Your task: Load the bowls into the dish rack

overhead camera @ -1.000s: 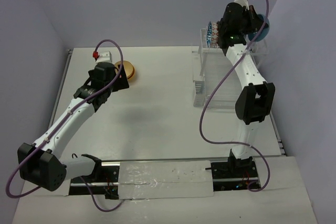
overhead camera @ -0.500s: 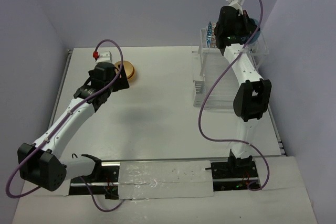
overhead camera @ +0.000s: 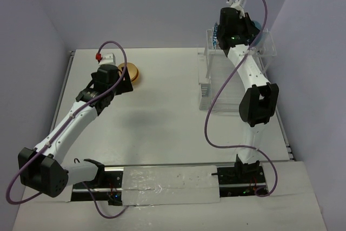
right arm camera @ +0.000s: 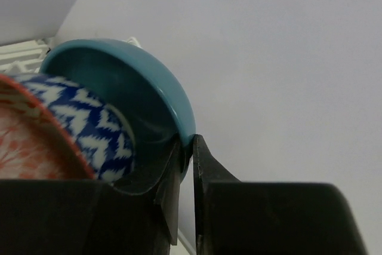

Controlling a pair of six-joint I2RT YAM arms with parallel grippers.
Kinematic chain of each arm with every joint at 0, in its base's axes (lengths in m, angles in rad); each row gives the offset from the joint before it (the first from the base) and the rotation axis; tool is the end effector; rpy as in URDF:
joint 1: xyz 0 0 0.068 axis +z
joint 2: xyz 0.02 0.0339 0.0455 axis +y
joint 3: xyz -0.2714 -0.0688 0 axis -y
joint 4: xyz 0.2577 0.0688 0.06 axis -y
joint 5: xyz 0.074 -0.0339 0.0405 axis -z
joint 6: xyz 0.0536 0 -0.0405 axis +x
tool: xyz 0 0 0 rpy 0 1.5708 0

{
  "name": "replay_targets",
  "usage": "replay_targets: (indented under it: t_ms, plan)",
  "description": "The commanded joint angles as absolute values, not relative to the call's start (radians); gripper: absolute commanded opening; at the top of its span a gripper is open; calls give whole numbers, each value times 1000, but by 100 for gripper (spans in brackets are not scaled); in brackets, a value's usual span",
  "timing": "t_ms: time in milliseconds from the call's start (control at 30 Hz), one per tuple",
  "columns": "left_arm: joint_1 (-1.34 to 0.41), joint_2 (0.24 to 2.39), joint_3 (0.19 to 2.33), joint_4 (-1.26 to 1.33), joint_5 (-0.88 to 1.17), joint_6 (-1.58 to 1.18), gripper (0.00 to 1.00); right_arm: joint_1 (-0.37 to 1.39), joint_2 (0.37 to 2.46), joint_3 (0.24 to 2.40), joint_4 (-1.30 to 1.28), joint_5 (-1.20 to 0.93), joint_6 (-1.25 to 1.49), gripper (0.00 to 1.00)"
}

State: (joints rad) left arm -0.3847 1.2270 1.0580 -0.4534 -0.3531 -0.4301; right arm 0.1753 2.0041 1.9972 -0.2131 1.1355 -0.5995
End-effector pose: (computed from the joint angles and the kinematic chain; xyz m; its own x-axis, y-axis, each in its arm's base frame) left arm 0.2791 -0.0930 0.3124 -0.5294 -0.2077 -0.8225 -0.1420 0.9776 -0.1555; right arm 0.4874 0.0370 0.3970 -0.6275 -0.3528 -0.6941 0.5374 0.4488 -0.7140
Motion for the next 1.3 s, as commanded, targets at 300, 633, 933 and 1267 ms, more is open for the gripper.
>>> replay_targets:
  t_ms: [300, 633, 933, 1267]
  plan:
    - [-379, 1181, 1049, -436, -345, -416, 99, 230, 1950, 2022, -410, 1081, -477, 30]
    - [-379, 1161, 1046, -433, -350, -420, 99, 267, 1855, 1965, -436, 1094, -443, 58]
    - [-379, 1141, 1040, -426, -345, -429, 99, 351, 1700, 1936, -593, 982, -248, 79]
    - [-376, 1120, 1034, -422, -357, -453, 99, 376, 1266, 1526, -528, 427, 190, 90]
